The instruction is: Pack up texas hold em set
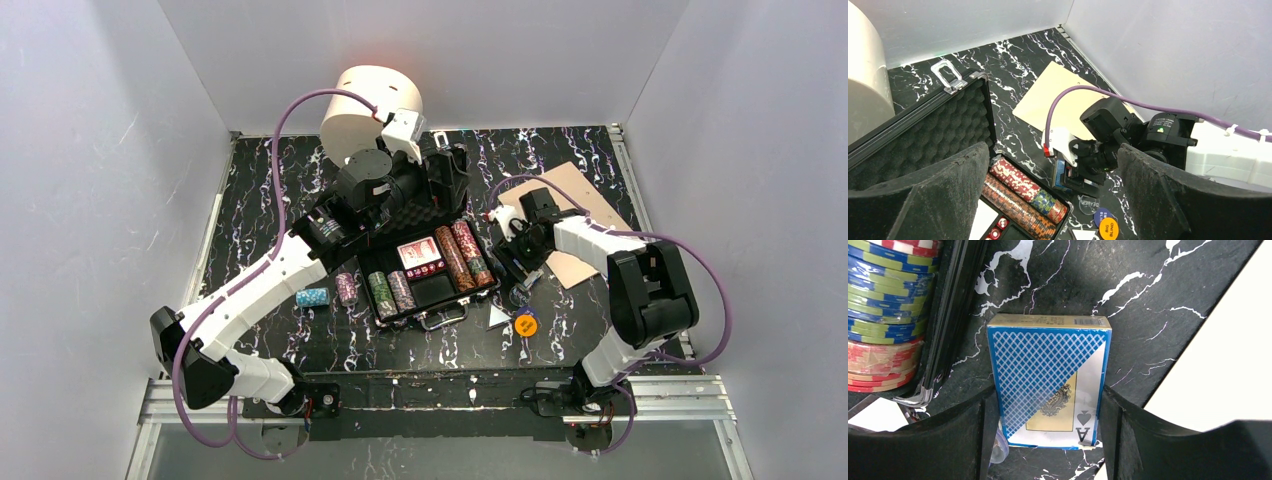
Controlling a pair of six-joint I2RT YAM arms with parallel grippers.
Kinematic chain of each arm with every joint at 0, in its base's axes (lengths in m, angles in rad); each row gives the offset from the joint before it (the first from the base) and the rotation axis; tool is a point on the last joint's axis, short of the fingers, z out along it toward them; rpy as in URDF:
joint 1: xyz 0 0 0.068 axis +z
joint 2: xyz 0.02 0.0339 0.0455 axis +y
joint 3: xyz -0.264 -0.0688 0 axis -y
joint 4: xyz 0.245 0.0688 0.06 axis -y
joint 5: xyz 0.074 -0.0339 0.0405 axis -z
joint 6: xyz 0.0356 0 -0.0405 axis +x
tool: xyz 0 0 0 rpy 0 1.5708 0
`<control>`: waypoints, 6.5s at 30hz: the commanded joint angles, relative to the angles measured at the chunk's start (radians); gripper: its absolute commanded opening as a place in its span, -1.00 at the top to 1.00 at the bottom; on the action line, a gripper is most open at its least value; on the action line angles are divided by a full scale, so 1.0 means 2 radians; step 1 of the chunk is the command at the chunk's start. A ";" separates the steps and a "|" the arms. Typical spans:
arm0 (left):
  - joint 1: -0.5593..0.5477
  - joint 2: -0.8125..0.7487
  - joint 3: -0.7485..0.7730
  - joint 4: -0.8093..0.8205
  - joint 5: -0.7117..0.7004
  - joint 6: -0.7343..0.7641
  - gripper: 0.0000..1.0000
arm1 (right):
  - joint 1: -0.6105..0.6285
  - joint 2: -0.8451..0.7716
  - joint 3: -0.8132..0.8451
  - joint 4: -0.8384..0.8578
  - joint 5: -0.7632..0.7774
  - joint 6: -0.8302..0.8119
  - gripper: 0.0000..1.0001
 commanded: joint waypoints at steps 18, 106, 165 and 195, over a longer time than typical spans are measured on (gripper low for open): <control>0.003 -0.021 -0.032 -0.017 -0.031 -0.110 -0.96 | -0.001 -0.094 0.021 0.029 0.028 -0.007 -0.01; 0.165 -0.214 -0.132 -0.175 -0.130 -0.143 -0.96 | 0.224 0.059 0.309 -0.030 -0.062 0.429 -0.97; 0.165 -0.255 -0.207 -0.170 -0.073 -0.117 -0.96 | 0.368 0.132 0.357 -0.160 0.261 0.597 -0.24; 0.165 -0.181 -0.217 -0.051 0.003 -0.157 -0.96 | 0.158 -0.246 -0.049 -0.232 0.200 0.748 -0.74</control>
